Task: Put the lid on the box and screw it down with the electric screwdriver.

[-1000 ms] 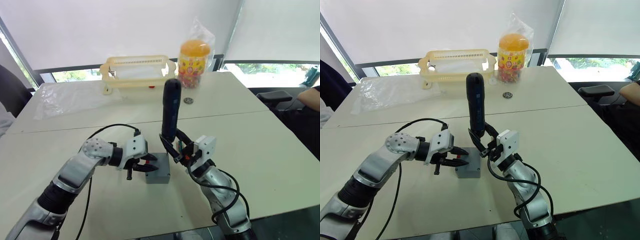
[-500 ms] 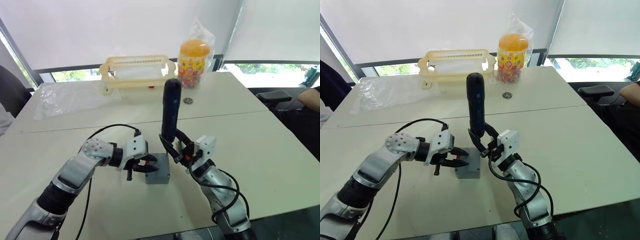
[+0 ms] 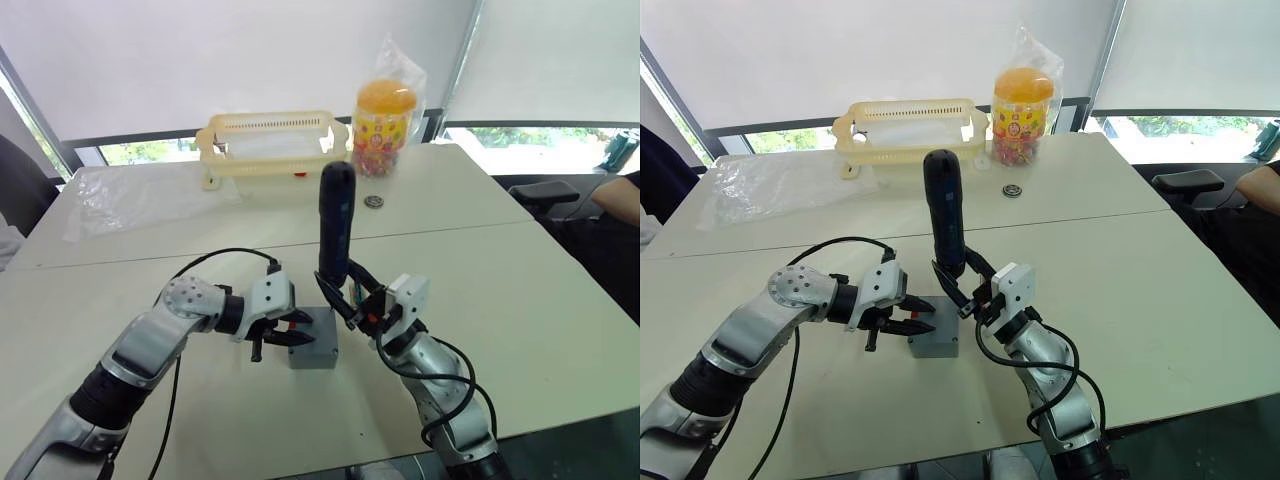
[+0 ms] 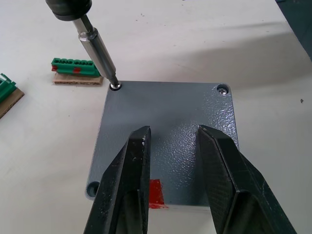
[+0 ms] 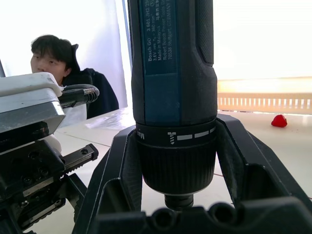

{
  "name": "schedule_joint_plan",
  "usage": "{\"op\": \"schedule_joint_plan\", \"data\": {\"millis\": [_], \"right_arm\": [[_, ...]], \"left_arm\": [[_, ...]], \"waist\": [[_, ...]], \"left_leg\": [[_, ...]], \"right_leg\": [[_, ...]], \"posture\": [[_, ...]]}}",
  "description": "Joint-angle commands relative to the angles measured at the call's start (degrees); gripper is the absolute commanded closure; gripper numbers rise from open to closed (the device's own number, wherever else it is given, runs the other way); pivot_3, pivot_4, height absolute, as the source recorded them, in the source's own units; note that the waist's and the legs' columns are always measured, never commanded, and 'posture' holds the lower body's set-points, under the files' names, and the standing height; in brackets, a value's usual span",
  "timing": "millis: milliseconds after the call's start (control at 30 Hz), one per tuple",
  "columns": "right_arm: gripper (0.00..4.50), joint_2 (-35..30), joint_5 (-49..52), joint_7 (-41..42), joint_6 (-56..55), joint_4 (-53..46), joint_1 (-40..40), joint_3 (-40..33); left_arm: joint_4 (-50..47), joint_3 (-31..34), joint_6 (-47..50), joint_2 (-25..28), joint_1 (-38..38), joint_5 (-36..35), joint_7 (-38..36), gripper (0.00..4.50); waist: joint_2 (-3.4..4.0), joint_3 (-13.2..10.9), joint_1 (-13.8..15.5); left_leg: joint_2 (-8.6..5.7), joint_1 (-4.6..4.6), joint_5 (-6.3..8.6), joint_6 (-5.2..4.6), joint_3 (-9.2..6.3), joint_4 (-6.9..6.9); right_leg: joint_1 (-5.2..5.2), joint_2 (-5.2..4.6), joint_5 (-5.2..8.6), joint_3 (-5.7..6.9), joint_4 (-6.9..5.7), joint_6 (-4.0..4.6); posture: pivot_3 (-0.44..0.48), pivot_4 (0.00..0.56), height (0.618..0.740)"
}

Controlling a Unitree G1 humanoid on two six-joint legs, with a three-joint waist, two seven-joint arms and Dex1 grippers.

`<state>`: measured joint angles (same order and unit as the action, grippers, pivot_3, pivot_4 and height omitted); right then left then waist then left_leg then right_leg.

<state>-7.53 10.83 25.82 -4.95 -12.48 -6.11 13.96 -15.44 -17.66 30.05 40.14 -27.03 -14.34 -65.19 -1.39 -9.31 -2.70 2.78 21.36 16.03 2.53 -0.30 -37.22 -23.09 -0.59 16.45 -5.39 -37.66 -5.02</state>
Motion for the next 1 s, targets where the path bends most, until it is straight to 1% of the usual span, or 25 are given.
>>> {"op": "schedule_joint_plan", "data": {"millis": [33, 333, 1000], "right_arm": [[2.78, -0.76, -1.27, 0.8, 2.61, 5.77, 3.08, 1.31], [2.78, -1.14, -0.48, 1.51, 3.41, 6.08, 4.34, 0.94], [2.78, -2.11, -1.91, 0.8, 2.41, 6.03, 3.52, 0.18]], "left_arm": [[0.83, -1.85, 1.46, 1.4, 1.69, 1.47, -0.27, 3.0], [1.01, -1.81, 1.13, 1.39, 1.91, 1.51, -0.24, 3.0], [1.45, -2.29, 0.57, 0.96, 2.24, 1.66, -0.18, 3.0]], "waist": [[-0.03, 0.06, 0.0], [-0.11, 0.42, 0.0], [-0.09, 0.45, 0.02]], "left_leg": [[0.0, 0.0, 0.0, 0.0, 0.0, 0.0], [0.02, -0.05, 0.0, 0.0, 0.0, 0.07], [0.03, -0.04, 0.0, 0.0, 0.0, 0.11]], "right_leg": [[0.0, 0.0, 0.01, 0.0, 0.0, 0.01], [0.03, 0.0, 0.06, 0.0, 0.04, 0.1], [0.03, -0.01, 0.07, -0.01, 0.11, 0.12]], "posture": [[0.0, 0.15, 0.74], [0.0, 0.15, 0.74], [0.0, 0.15, 0.74]]}}
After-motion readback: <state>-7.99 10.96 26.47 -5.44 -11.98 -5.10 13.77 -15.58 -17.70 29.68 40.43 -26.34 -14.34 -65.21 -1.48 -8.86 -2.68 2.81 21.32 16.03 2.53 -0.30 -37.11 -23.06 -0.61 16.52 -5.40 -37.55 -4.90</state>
